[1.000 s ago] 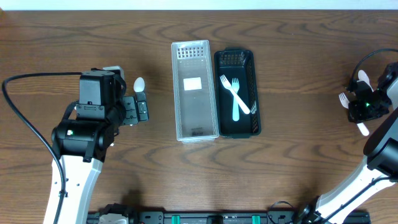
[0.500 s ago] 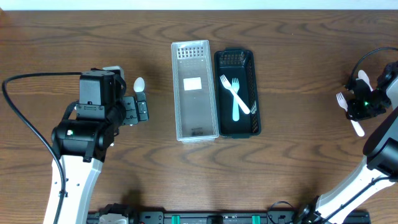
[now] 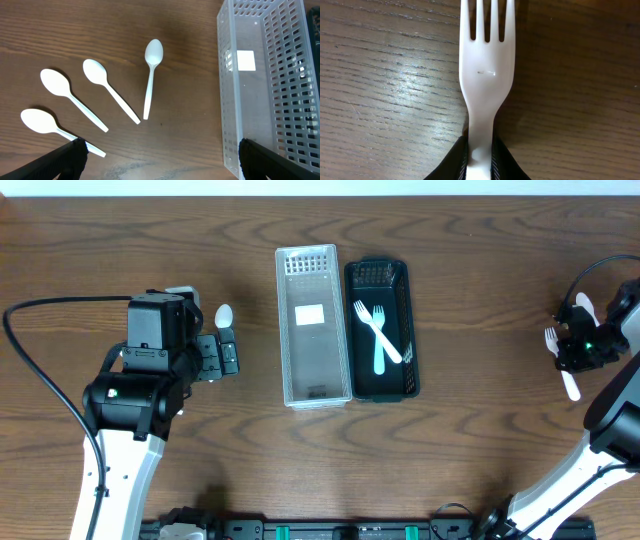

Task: Pack container
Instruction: 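Lower and grasp the third white fork with the right gripper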

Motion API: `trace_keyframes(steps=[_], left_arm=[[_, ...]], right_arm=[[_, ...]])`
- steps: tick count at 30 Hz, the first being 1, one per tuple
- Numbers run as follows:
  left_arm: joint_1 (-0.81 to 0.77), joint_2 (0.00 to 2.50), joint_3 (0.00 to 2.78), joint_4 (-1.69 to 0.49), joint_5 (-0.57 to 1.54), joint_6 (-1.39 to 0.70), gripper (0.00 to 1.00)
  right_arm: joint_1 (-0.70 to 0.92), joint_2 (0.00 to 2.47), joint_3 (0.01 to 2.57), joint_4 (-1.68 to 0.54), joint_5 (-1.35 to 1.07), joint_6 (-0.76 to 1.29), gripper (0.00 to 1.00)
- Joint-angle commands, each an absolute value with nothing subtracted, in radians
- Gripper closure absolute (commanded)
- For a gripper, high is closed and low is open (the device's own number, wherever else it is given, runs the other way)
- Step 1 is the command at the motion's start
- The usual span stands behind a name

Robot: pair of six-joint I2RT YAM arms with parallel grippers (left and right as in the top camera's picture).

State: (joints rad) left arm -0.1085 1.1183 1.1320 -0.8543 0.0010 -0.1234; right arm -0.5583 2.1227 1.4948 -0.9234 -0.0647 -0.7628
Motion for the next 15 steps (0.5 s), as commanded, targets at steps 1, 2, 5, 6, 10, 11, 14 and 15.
trace_keyframes(steps=[1,2,5,6,10,11,14,15], left_arm=[[-0.108,1.122,1.150,-0.855,0.004,-0.110,0.02],[-0.108,1.122,1.150,-0.855,0.004,-0.110,0.02],[-0.108,1.122,1.150,-0.855,0.004,-0.110,0.02],[-0.108,1.122,1.150,-0.855,0.004,-0.110,0.02],[-0.108,1.122,1.150,-0.855,0.004,-0.109,0.02],[-0.108,1.122,1.150,-0.855,0.004,-0.109,0.02],[-0.108,1.122,1.150,-0.855,0.004,-0.109,0.02],[-0.108,1.122,1.150,-0.855,0.004,-0.109,0.01]], right_arm=[[-0.548,2.132,1.490,-0.924,-0.088,-0.756,0.90],[-0.548,2.132,1.490,-0.924,-0.088,-0.755,0.90],[-0.542,2.132,1.490,-0.924,-0.087,-0.744,0.90],[-0.537,2.132,1.491,-0.923,-0.087,-0.730,0.91],[-0.511,2.123,1.517,-0.925,-0.086,-0.626,0.92],[-0.503,2.116,1.526,-0.928,-0.086,-0.599,0.92],[-0.469,2.077,1.567,-0.957,-0.086,-0.535,0.93],[-0.454,2.060,1.586,-0.968,-0.082,-0.511,0.96]])
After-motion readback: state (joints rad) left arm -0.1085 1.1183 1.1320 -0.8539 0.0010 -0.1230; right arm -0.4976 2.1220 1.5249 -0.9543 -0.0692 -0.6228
